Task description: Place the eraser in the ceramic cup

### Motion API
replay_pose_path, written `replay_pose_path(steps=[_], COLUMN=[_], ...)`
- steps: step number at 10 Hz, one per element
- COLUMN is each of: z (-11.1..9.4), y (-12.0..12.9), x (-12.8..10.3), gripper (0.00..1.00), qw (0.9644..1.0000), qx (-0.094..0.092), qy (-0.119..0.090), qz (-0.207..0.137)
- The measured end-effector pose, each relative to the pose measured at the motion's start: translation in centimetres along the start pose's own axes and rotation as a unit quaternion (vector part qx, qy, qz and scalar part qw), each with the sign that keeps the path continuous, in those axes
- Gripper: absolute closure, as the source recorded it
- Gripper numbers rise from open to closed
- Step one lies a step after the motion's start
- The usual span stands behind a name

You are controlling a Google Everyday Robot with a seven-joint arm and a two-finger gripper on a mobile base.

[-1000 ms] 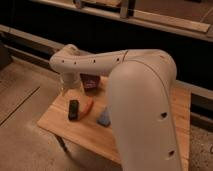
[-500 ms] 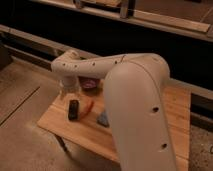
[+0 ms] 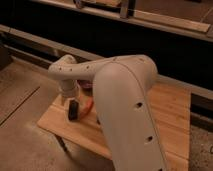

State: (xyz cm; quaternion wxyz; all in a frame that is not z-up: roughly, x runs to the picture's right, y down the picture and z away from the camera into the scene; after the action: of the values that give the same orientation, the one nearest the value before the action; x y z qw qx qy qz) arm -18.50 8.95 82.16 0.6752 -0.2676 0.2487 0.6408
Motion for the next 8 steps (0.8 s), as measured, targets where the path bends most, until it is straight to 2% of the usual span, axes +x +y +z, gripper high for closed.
replay_pose_path(steps=[2,4,8], z=[1.3,1.9,1.1], y=[-0.2,-0.4,0.3], x=[0.2,-0.2,-1.1], gripper=[0.36,0.52,0.94], qw=[0.9998,0.9996,0.9999], qx=[0.01,0.02,0.012], qy=[0.017,0.017,-0.003], qz=[0.007,0.009,0.009])
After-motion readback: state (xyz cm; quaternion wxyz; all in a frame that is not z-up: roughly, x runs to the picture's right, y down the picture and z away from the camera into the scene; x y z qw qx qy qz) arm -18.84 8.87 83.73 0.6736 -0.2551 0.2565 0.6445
